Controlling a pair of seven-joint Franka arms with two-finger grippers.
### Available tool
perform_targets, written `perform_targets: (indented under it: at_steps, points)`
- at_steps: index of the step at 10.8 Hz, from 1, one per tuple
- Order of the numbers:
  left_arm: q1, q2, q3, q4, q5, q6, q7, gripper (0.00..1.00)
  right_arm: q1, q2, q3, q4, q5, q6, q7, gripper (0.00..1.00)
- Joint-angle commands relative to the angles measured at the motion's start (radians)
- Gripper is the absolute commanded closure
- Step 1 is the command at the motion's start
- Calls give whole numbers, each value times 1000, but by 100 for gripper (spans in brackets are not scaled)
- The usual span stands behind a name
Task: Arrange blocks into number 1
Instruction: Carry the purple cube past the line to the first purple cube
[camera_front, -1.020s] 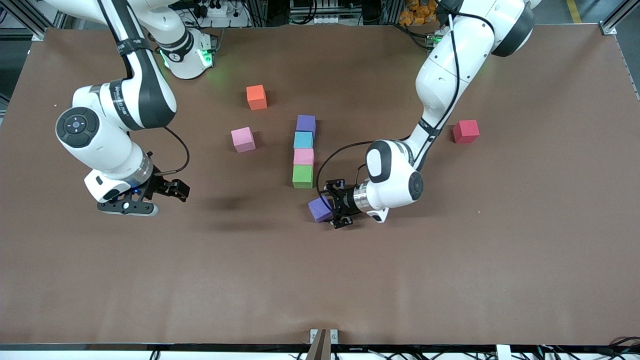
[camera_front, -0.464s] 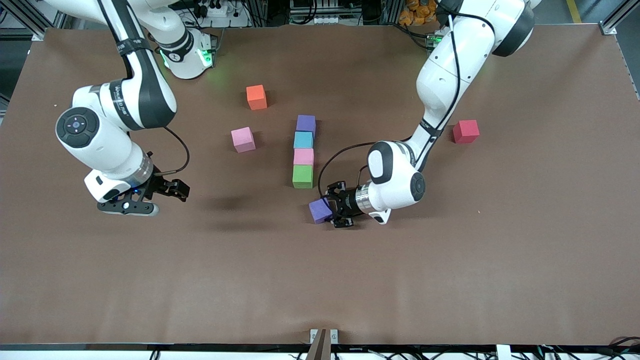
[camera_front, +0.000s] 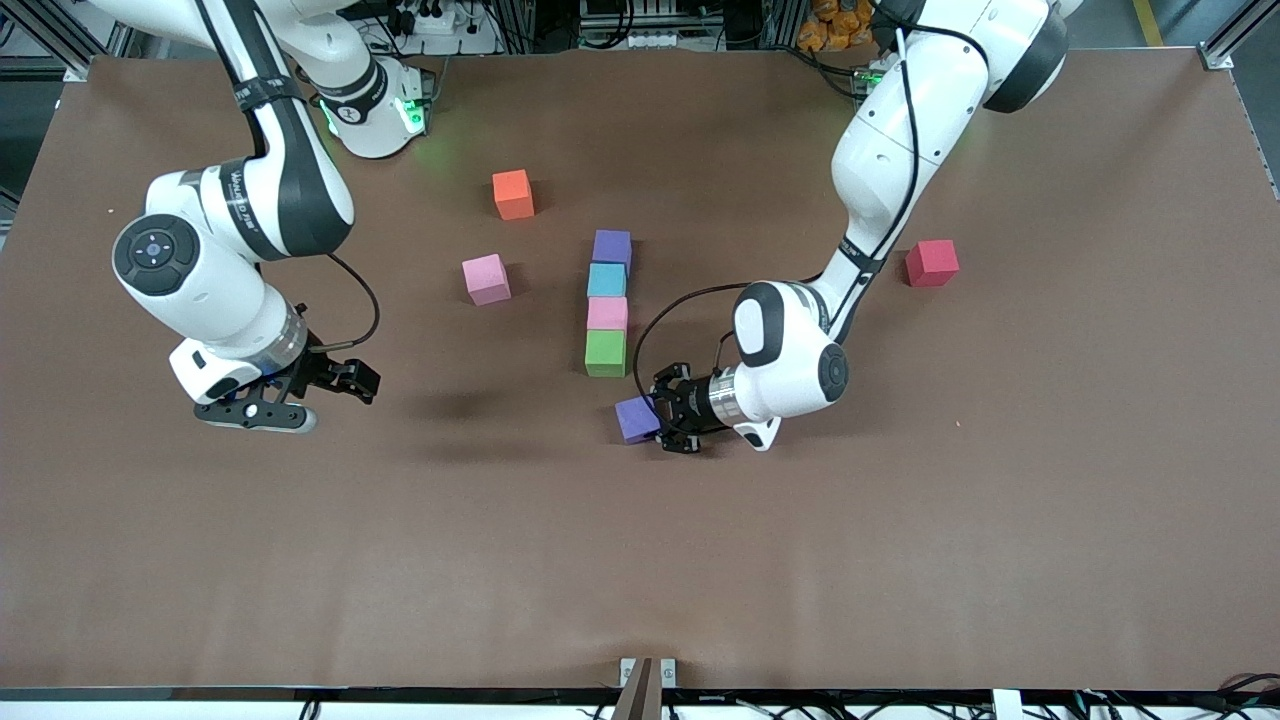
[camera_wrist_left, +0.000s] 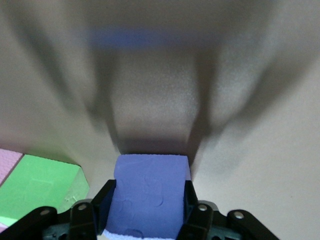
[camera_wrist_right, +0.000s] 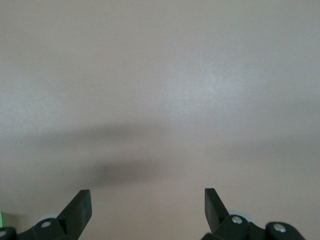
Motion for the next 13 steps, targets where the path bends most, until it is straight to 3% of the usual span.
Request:
perform_targets:
  at_steps: [1,7,13]
  points:
    - [-2,-38,8,-10,66,-31,1,100,-10,-2,6,3,-1,0,17,0]
    - [41,-186,10,-50,260,-221,-22,100,-10,-1,6,3,-1,3,17,0]
    - [-46,-437,-15,-349,278,-214,-16,100,-12,-1,6,3,-1,15,94,0]
